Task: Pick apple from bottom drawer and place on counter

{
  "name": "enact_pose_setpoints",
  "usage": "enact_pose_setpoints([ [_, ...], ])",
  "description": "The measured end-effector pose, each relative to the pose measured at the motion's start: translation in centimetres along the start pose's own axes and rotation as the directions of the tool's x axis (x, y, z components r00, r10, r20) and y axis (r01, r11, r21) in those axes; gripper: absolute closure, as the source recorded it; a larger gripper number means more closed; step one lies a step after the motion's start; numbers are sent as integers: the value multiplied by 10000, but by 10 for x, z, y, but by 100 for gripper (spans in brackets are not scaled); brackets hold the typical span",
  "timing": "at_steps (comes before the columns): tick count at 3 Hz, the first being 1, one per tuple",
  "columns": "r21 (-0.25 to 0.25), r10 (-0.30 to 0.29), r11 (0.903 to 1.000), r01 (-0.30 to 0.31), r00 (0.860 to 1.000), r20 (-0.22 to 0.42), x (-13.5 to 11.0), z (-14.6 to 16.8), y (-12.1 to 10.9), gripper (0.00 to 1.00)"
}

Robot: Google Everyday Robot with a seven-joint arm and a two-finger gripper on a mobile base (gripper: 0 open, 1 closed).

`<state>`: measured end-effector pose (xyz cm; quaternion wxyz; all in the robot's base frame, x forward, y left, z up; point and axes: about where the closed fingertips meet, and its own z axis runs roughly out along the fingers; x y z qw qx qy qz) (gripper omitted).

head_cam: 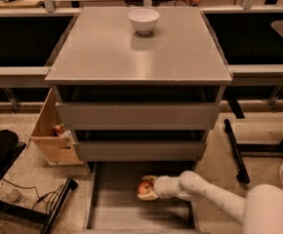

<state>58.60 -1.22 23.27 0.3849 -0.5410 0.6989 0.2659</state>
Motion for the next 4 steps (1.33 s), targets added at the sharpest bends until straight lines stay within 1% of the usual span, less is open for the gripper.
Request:
enact_pose_setpoints([
  [1,664,192,9976,-200,9997,135,-38,-103,0,100],
  [2,989,934,9907,-936,9956,69,-71,-194,30,100],
  [3,204,1412,9897,-1415,9898,162,-128,-260,102,100],
  [4,-340,1553,9873,-1552,9879,21,-194,-304,144,100],
])
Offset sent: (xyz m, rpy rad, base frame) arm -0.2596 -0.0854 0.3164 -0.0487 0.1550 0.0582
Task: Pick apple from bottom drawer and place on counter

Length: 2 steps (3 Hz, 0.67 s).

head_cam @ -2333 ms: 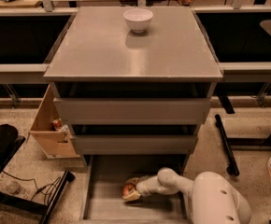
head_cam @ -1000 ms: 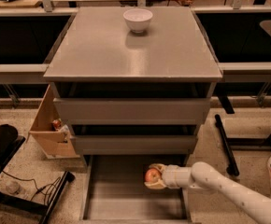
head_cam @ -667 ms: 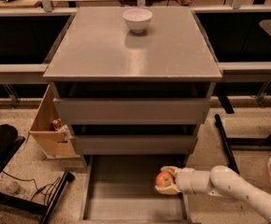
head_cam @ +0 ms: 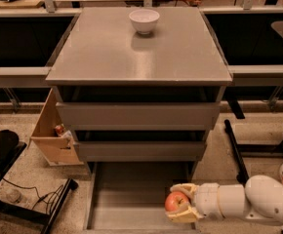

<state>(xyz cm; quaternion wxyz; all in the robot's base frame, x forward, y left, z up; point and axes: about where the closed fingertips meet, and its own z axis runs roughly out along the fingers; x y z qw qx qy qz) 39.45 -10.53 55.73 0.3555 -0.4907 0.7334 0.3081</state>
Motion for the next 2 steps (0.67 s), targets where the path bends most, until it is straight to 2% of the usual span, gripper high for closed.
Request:
enact_pose_setpoints([
  [1,238,-150,9996,157,9995,-285,-76,-41,12,100],
  [2,1275,-202,9915,272,9982,-558,-159,-80,-6,100],
])
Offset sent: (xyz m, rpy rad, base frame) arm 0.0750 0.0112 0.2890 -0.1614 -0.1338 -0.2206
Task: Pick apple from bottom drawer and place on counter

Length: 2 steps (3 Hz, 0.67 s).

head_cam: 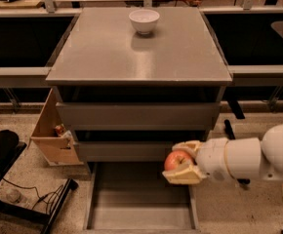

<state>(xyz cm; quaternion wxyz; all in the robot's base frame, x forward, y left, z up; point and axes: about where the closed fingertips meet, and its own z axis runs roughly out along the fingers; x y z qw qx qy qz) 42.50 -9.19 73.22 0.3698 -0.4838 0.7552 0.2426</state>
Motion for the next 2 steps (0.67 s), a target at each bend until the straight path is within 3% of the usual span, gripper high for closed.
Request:
enact_pose_setpoints([
  [1,1155,358,9928,-332,9992,-204,-53,-23,-37,100],
  [2,1829,1241,9763,-1154,9916,-368,-80,-29,-69,100],
])
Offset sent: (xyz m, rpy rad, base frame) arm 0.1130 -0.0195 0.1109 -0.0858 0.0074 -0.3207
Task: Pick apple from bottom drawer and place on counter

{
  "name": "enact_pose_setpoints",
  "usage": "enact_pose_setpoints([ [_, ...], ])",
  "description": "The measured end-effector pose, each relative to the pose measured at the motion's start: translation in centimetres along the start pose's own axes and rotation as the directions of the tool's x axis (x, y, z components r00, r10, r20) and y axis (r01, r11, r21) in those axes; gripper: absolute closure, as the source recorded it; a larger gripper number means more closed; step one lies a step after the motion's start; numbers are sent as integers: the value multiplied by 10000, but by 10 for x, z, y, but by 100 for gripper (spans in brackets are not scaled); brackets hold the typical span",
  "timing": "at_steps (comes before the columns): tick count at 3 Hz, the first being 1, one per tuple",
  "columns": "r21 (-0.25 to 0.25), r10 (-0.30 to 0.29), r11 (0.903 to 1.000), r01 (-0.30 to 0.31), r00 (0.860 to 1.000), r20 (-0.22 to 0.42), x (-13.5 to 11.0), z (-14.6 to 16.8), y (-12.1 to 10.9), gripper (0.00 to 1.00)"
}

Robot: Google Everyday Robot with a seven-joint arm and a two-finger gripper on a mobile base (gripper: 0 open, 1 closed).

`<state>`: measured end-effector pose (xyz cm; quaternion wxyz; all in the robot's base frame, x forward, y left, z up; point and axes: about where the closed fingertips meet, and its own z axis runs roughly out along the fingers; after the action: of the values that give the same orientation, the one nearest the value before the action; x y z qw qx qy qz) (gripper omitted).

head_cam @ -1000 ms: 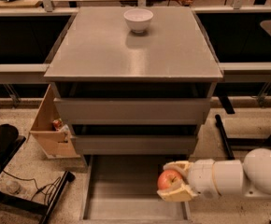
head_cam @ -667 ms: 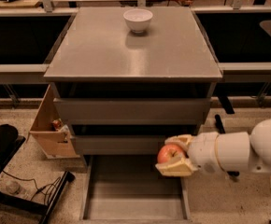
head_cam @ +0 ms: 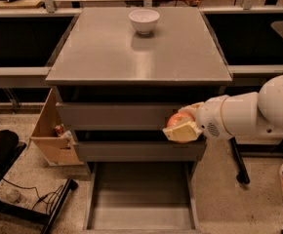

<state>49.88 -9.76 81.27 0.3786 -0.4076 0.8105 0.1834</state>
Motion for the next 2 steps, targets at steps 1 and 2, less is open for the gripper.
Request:
enact_pose_setpoints([
  [1,0,-32,10000,32,10000,3,0,0,0,100],
  [2,156,-147,9998,141,9992,362,-20,-8,-23,100],
])
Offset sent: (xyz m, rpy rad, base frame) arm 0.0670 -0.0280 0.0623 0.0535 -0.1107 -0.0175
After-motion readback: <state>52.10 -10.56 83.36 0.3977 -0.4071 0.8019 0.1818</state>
